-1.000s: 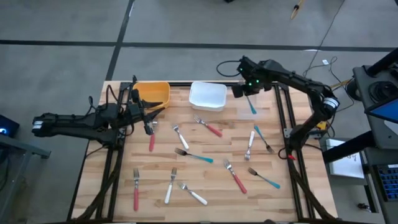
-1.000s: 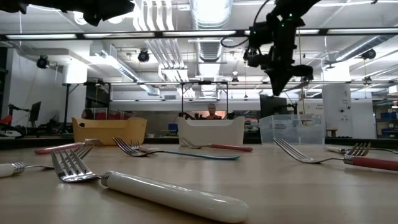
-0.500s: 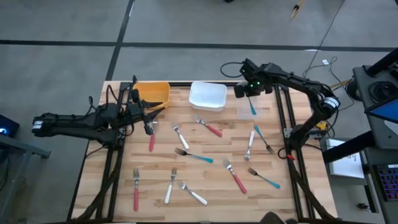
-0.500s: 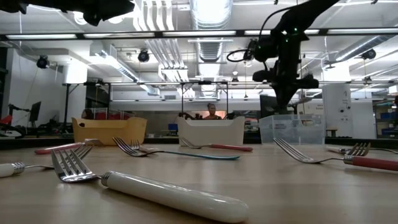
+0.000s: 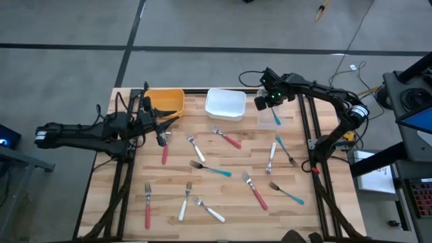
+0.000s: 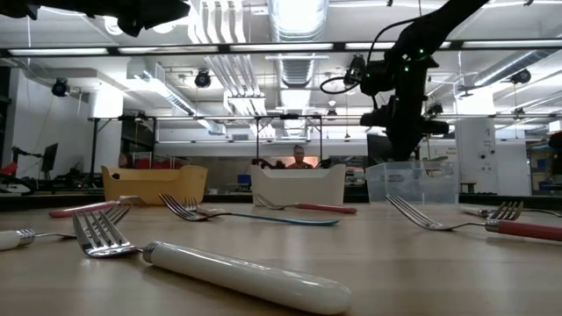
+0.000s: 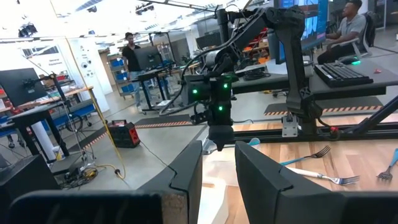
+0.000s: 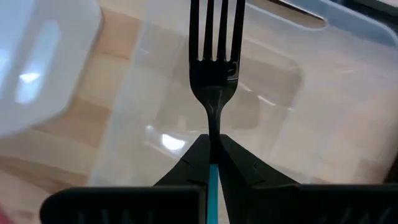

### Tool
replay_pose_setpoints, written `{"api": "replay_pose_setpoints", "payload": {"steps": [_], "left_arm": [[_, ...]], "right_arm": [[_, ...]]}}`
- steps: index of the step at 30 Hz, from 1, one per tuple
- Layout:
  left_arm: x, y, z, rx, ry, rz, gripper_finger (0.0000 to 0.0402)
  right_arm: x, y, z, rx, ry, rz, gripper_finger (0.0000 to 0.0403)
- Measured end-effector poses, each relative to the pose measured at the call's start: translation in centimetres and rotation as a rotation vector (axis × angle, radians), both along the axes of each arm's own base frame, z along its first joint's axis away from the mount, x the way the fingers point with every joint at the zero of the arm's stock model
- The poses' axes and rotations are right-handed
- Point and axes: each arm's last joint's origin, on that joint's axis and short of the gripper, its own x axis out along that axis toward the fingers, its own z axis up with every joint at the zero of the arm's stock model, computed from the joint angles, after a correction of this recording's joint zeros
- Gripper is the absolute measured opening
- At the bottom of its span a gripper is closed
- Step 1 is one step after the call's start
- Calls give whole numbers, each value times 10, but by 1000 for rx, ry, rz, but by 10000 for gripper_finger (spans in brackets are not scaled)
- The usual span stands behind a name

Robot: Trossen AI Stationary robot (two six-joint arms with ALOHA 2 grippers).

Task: Sort silverware by color (type)
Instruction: Put the blue fork into the transparent bin, then put the pink fork into the yellow bin

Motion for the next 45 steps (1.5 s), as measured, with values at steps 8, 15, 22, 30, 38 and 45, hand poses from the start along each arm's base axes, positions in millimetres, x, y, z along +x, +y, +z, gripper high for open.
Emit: {"api": "replay_pose_setpoints", "payload": {"steps": [8, 15, 22, 30, 38, 45], "left_arm": [[0, 0, 0, 0, 0, 0, 78], [0, 0, 0, 0, 1, 0, 78], [0, 0, 0, 0, 1, 0, 78], [0, 0, -1, 0, 9, 1, 78], [0, 0, -1, -61, -15, -2, 78], [7, 2, -18, -367, 5, 65, 78]], "right_arm": [[-2, 1, -13, -27, 21, 37, 13], [-2, 1, -20, -39, 10, 36, 37], [-1, 0, -17, -44, -1, 18, 83], [8, 4, 2, -94, -44, 72, 115], [23, 50, 30, -267, -170, 262, 99], [23, 106, 40, -471, -367, 450, 78]]}}
